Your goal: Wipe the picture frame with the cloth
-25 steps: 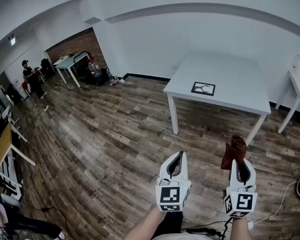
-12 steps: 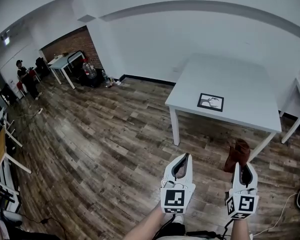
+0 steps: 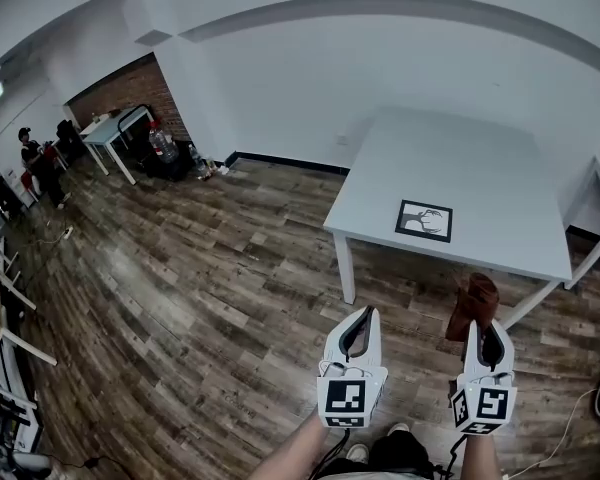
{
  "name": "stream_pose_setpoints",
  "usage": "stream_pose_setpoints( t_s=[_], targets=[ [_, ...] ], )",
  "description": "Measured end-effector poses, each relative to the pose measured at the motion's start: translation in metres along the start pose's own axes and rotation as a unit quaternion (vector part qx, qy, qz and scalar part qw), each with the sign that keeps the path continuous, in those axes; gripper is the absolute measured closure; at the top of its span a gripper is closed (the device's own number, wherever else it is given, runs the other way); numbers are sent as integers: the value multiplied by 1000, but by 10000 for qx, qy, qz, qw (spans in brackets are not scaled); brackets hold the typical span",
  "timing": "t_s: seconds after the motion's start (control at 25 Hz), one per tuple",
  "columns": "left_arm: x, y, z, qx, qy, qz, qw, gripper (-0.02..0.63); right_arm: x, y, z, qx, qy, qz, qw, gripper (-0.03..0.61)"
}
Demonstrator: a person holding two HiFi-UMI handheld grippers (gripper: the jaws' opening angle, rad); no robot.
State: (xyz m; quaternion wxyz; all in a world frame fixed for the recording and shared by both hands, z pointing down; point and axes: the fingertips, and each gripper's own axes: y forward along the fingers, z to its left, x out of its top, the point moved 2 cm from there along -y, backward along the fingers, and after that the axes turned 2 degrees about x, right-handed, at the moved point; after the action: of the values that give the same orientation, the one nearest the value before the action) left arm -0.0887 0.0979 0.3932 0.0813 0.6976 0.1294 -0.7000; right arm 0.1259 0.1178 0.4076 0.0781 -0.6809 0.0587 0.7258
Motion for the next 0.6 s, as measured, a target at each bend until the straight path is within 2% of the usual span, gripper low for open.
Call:
stream_pose_setpoints(
  t_s=[0.24, 0.4, 0.6],
  targets=[
    [-16, 65, 4, -18, -11, 26, 10000, 614, -20, 61, -24, 35, 41, 71, 10000, 482],
    [-20, 118, 1, -54, -166, -155, 9997, 614, -32, 108, -42, 181, 36, 150, 9997, 482],
    [-31, 188, -8, -62, -177, -105, 9998, 614, -48, 172, -73, 294, -1, 325, 9990, 482]
  ],
)
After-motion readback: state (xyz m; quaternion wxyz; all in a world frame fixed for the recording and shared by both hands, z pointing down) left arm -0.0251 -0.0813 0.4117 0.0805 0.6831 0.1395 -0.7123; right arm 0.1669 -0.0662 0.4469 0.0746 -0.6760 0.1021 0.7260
